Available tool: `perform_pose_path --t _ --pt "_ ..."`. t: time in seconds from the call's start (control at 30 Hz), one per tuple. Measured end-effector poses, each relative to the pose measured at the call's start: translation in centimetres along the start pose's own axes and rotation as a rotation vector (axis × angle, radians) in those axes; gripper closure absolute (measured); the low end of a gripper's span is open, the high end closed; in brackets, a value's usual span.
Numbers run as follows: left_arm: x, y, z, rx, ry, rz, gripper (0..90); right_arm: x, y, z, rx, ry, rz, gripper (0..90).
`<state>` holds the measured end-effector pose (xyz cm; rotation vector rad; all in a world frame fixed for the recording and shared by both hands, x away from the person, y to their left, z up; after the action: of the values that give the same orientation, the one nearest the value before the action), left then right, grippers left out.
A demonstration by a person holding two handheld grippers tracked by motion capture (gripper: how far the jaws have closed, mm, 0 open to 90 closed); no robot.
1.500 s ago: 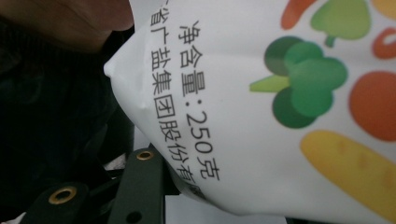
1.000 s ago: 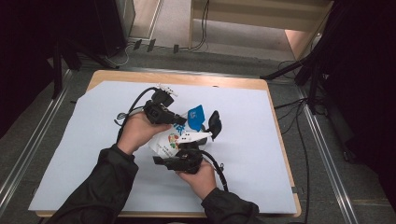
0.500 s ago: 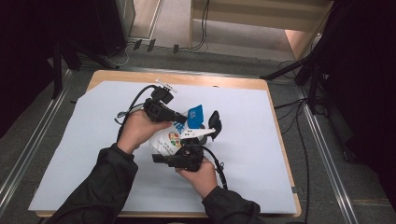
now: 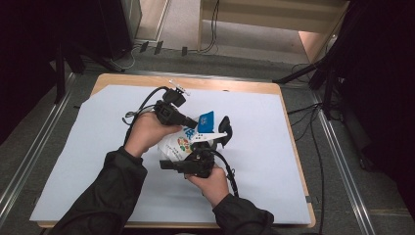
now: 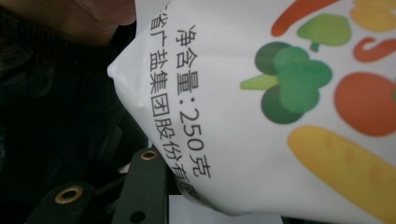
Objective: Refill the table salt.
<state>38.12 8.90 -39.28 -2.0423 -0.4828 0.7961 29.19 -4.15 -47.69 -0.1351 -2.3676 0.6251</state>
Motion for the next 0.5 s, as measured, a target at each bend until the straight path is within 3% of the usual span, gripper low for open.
perform_pose_path --t 0.5 --pt "-0.26 -0.03 0.08 -0.01 0.032 -0.021 90.0 0.02 -0.25 -0.23 0.018 0.006 -0.016 66.5"
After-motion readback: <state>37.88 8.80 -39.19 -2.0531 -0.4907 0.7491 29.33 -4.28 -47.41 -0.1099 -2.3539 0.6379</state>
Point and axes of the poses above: each handheld gripper's, and its own axes: y roughly forward along the jaws, z roughly out of its underside, x roughly to its left, the point moved 1 cm from there along y, roughly forward along the jaws, and after that the axes turned 11 degrees about x, right-handed, at the moved point
